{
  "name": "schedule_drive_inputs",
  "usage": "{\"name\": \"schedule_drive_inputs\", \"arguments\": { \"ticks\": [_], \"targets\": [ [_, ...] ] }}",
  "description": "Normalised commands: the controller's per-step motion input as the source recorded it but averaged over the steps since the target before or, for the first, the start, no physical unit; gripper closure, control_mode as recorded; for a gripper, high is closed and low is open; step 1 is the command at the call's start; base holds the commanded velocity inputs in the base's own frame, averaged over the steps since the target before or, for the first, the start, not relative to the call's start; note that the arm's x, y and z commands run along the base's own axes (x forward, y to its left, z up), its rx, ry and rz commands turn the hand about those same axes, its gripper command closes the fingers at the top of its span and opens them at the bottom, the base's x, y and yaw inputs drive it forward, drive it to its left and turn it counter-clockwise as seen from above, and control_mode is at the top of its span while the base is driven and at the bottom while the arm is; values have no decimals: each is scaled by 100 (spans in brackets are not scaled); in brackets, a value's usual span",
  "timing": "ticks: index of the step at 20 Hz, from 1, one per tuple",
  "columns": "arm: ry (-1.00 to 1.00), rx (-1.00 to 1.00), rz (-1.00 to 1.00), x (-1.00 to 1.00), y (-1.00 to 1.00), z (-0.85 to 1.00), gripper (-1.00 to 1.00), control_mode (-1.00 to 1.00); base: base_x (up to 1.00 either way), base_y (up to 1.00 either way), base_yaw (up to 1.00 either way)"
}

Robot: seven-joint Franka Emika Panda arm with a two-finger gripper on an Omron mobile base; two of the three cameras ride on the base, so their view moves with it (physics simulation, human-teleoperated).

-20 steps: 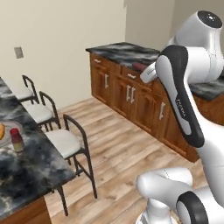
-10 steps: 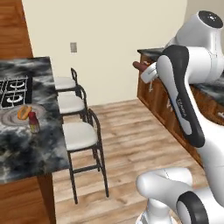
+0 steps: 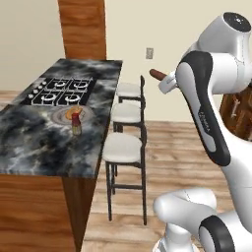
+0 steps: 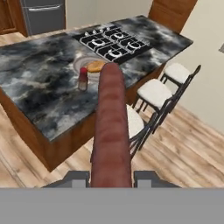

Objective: Move the hot dog bun to the plate on the dining table and place the condiment next to that plate. Then navigate to the fridge and take the sausage and place it on the plate as well.

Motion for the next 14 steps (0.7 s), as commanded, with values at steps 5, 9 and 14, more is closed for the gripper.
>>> {"name": "schedule_drive_inputs", "arguments": {
  "ticks": [5,9,14],
  "targets": [
    [0,0,0,0,0,0,100,100,40,-47,61],
    [0,0,0,0,0,0,100,100,25,-44,64],
    [0,0,0,0,0,0,100,100,2,-46,66]
  ]
}}
